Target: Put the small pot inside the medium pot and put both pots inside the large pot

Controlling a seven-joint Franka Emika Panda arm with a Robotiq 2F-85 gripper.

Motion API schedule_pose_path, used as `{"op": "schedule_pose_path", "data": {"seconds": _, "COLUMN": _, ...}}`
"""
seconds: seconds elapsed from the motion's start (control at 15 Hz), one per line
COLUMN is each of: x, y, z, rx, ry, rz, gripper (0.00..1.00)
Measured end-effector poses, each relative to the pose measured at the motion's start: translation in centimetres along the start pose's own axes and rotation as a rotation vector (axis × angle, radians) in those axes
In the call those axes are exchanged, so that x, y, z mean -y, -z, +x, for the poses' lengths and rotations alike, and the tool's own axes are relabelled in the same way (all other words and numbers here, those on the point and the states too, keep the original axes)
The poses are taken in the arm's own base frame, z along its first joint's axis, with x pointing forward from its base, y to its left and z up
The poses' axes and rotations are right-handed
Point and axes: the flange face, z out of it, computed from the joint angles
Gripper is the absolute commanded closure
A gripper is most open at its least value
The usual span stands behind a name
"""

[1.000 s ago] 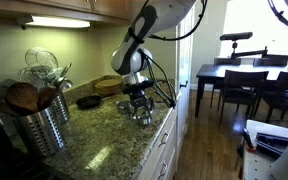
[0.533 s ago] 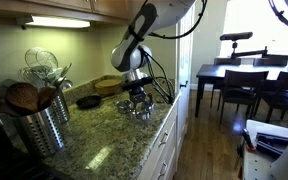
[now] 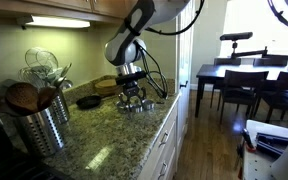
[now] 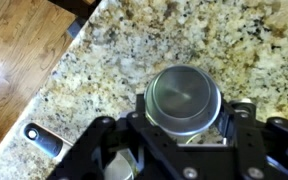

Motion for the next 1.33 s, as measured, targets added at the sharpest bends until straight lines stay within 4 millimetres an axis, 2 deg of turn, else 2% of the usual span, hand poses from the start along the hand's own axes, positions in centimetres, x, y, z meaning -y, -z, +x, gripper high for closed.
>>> {"op": "schedule_pose_path", "data": {"seconds": 0.33, "x": -0.4, "y": 1.3, "z": 0.9, "rx": -0.036, "ry": -0.054, "rz": -0.015, "gripper": 0.6}}
{"op": "schedule_pose_path", "data": {"seconds": 0.8, "x": -1.4, "y": 1.8, "z": 1.4, "rx": -0.019, "ry": -0.18, "rz": -0.039, "gripper": 0.6}}
{"op": "schedule_pose_path", "data": {"seconds": 1.33, "x": -4.9, "y": 1.8, "z": 3.6, "rx": -0.013, "ry": -0.305, "rz": -0.064, "gripper": 0.6}}
